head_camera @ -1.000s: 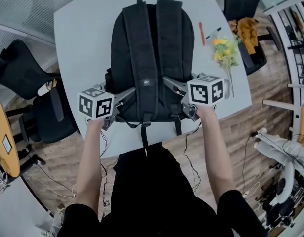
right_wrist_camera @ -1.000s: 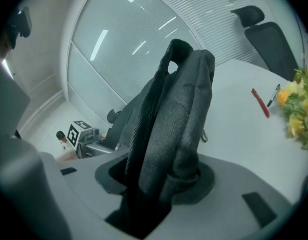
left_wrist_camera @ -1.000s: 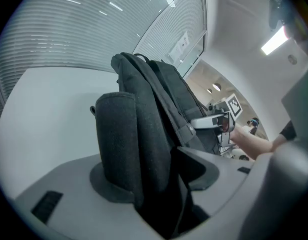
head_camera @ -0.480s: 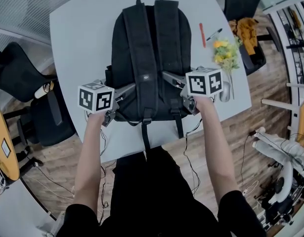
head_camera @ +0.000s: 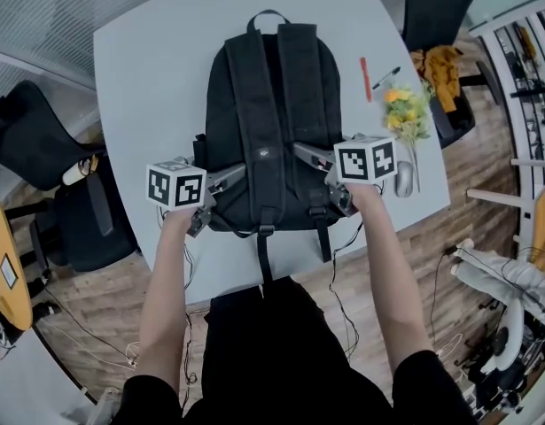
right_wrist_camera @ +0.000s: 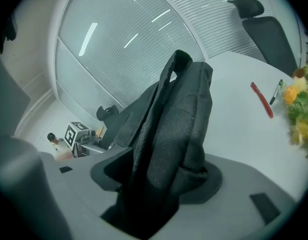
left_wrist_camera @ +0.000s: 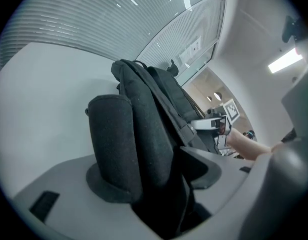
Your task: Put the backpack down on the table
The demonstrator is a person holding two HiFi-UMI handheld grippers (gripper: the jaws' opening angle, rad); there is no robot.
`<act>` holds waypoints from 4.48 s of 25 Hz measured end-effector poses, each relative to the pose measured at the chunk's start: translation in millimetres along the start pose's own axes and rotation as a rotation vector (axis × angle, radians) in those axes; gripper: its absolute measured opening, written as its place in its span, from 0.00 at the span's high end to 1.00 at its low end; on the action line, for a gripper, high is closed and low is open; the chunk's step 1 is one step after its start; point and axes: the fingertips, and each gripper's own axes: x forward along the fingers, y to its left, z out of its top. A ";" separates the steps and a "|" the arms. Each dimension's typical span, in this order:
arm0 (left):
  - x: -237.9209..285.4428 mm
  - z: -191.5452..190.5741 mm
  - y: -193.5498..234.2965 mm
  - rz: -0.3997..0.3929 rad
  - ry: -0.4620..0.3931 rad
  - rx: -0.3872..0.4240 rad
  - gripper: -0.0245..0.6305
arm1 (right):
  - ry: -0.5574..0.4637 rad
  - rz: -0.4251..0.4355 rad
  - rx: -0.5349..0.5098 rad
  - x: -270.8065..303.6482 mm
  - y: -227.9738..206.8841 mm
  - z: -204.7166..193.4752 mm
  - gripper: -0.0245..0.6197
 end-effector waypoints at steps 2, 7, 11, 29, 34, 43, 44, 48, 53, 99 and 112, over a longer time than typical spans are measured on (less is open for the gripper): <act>1.1 -1.7 4.2 -0.007 0.000 -0.008 0.51 | 0.006 -0.006 0.010 4.0 -3.5 -1.6 0.51; 4.9 -1.7 10.5 -0.016 -0.002 -0.022 0.50 | 0.031 -0.026 0.024 9.6 -12.7 -1.8 0.48; 7.3 2.6 14.5 -0.021 -0.012 -0.023 0.49 | 0.040 -0.035 0.030 12.8 -18.0 0.4 0.47; 13.0 -2.6 28.7 0.025 -0.003 -0.078 0.37 | 0.085 -0.123 0.044 17.1 -34.4 -0.4 0.36; 10.3 -2.9 29.1 0.030 -0.017 -0.083 0.33 | 0.063 -0.143 0.045 12.7 -33.9 -0.1 0.32; -8.4 -6.9 23.1 0.106 -0.053 -0.042 0.27 | 0.024 -0.223 -0.056 -6.7 -17.4 -8.1 0.23; -11.3 -9.3 22.8 0.107 -0.056 -0.052 0.27 | 0.019 -0.230 -0.063 -8.7 -16.2 -8.2 0.23; -24.4 -18.0 20.0 0.133 -0.075 -0.064 0.26 | -0.007 -0.246 -0.068 -18.9 -13.5 -9.4 0.23; -40.1 -27.1 11.6 0.173 -0.102 -0.063 0.26 | -0.043 -0.248 -0.061 -36.5 -9.5 -13.5 0.25; -266.2 -129.1 -248.4 -0.106 -0.523 0.233 0.58 | -0.452 -0.221 -0.309 -149.8 327.8 -184.4 0.67; -299.7 -171.2 -273.2 -0.090 -0.520 0.342 0.83 | -0.533 -0.260 -0.359 -176.4 384.2 -217.0 0.83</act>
